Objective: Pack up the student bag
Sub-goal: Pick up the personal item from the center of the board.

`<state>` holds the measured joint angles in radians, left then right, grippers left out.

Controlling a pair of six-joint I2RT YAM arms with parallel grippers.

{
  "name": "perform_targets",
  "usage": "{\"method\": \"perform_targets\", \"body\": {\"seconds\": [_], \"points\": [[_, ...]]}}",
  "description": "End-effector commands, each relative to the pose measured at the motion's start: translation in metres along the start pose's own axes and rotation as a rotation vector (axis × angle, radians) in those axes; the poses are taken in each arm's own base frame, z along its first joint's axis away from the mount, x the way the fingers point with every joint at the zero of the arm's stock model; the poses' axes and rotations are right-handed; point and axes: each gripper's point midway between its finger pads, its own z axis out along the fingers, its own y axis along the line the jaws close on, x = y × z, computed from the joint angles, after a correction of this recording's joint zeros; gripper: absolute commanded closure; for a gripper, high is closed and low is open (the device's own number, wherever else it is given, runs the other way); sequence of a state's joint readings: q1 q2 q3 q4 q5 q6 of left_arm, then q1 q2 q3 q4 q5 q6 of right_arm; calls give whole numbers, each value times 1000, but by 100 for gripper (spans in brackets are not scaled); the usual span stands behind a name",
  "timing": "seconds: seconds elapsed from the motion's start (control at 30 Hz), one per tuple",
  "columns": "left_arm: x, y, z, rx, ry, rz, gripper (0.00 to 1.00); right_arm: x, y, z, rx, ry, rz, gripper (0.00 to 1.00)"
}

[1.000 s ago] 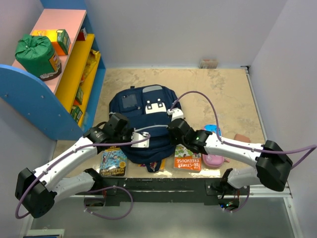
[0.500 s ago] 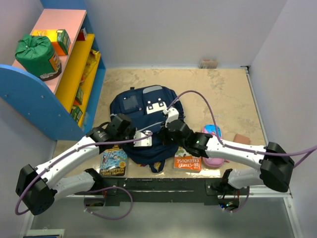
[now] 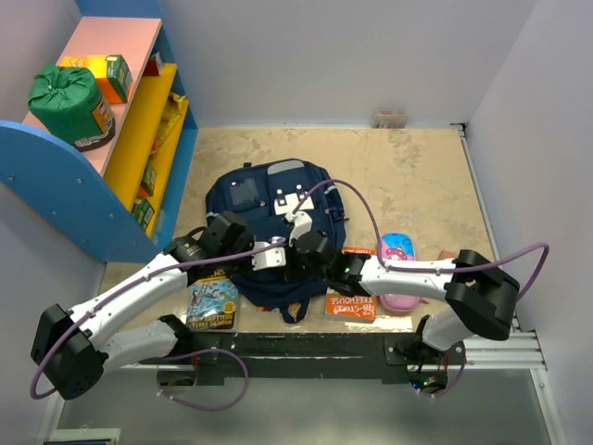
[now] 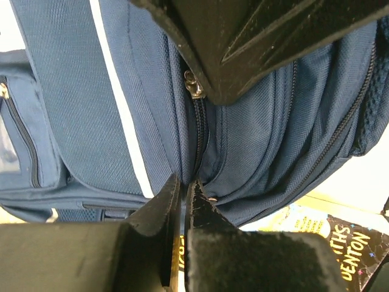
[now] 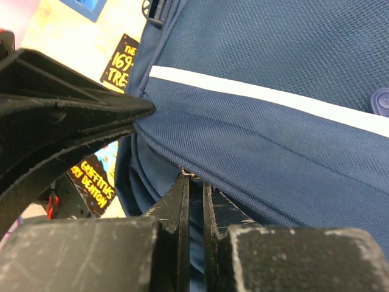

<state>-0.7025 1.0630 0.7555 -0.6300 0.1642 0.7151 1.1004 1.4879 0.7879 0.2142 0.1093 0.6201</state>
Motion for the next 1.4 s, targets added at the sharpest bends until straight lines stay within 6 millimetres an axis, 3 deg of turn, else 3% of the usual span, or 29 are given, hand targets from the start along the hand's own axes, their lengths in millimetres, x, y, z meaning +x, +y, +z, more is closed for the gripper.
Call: {"method": "perform_targets", "body": {"seconds": [0.0, 0.13, 0.17, 0.27, 0.3, 0.37, 0.4, 0.47, 0.53, 0.57, 0.6, 0.63, 0.67, 0.7, 0.77, 0.8, 0.87, 0.9, 0.97, 1.0, 1.07, 1.2, 1.3, 1.37], "points": [[-114, 41, -15, -113, -424, 40, 100, -33, 111, -5, -401, -75, -30, 100], [-115, 45, -16, -135, -425, 34, 99, -24, 96, 4, -311, -21, -42, 94], [-114, 46, -17, -140, -421, 32, 95, -25, 93, 5, -291, -23, -45, 80], [-109, 44, -17, -137, -404, 37, 79, -30, 74, 1, -195, -36, -43, 68], [-107, 43, -17, -135, -394, 37, 73, -44, 69, -8, -176, -72, -33, 65], [-105, 44, -20, -143, -381, 42, 71, -49, 42, -17, -83, -93, 0, 55], [-103, 43, -21, -140, -370, 40, 68, -69, 33, -32, -59, -140, 60, 49], [-102, 44, -23, -142, -362, 49, 66, -65, 6, -44, 16, -121, 99, 37], [-100, 43, -24, -136, -348, 56, 64, -75, -26, -63, 124, -143, 152, 28], [-100, 45, -25, -143, -347, 61, 64, -82, -36, -70, 164, -157, 172, 18], [-100, 44, -24, -140, -343, 61, 64, -96, -60, -79, 266, -208, 207, 13], [-101, 45, -25, -139, -344, 58, 64, -90, -79, -91, 362, -182, 218, 8], [-103, 45, -26, -138, -351, 62, 64, -104, -85, -101, 414, -211, 237, 1], [-105, 45, -25, -130, -353, 63, 64, -113, -105, -112, 503, -246, 264, 1], [-113, 45, -27, -113, -379, 71, 64, -115, -124, -128, 577, -247, 301, 1], [-116, 46, -22, -102, -384, 70, 63, -121, -145, -138, 630, -279, 361, 1], [-125, 43, -18, -73, -407, 89, 61, -114, -178, -152, 736, -270, 433, 1], [-127, 42, -10, -59, -405, 99, 60, -115, -211, -168, 828, -289, 512, 1], [-132, 33, 0, -42, -401, 173, 60, -97, -240, -180, 910, -216, 589, 1], [-135, 32, 6, -38, -399, 196, 57, -90, -265, -192, 979, -200, 633, 1], [-138, 28, 16, -29, -384, 243, 53, -76, -285, -202, 1029, -163, 672, 1], [-118, 23, 47, -26, -293, 353, 52, -57, -330, -235, 1154, -147, 731, 1], [-109, 25, 53, -11, -227, 365, 52, -41, -345, -251, 1225, -116, 744, 1], [-109, 34, 51, -38, -193, 364, 51, -33, -349, -250, 1240, -95, 755, 1]]}}
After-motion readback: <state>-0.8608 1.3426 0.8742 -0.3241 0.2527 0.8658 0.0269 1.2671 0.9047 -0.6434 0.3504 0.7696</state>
